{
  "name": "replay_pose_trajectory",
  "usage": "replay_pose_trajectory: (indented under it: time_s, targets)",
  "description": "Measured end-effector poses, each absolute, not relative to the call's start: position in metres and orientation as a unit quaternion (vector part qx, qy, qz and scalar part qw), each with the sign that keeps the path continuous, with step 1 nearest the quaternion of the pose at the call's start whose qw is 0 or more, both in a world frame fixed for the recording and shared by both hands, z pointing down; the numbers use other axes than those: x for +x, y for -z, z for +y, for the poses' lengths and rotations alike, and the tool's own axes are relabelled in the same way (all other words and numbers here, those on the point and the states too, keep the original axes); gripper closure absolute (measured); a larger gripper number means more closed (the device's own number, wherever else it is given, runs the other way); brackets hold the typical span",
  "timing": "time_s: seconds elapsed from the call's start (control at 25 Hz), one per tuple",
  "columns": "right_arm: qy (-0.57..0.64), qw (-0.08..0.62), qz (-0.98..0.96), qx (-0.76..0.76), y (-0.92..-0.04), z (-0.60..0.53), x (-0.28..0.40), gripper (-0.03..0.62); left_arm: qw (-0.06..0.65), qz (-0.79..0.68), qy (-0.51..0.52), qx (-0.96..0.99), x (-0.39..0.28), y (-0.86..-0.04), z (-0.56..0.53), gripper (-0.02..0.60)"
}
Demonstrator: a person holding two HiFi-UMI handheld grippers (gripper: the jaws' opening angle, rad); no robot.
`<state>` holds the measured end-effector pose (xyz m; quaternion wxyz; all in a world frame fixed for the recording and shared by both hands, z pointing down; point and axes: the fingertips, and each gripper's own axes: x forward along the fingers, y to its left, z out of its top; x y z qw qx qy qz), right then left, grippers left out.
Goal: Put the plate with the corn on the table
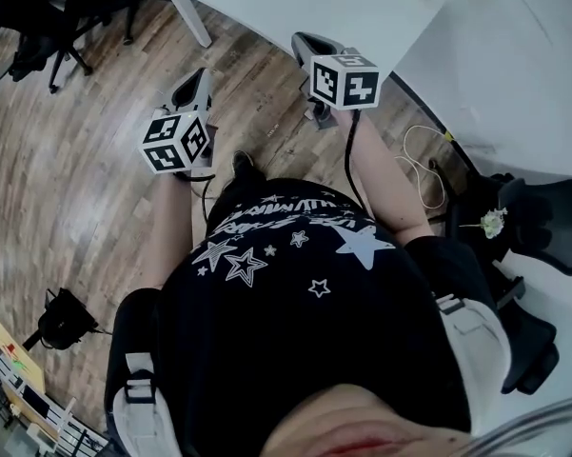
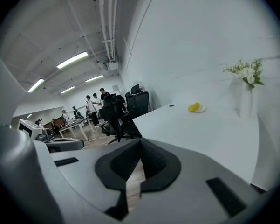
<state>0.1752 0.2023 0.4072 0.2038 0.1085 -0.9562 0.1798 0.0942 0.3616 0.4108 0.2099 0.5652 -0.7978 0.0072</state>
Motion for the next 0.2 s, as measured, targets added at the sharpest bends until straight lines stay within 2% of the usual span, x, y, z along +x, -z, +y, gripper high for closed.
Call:
replay_pose_trajectory:
  time_s: [0.2]
  targets:
    - [-0.172,0.206,-0.958,0.1,-0.406,0.211,0.215,0.588,0.205,-0.799,-0.01,0.565,0.134,-0.406,0.36,0.575]
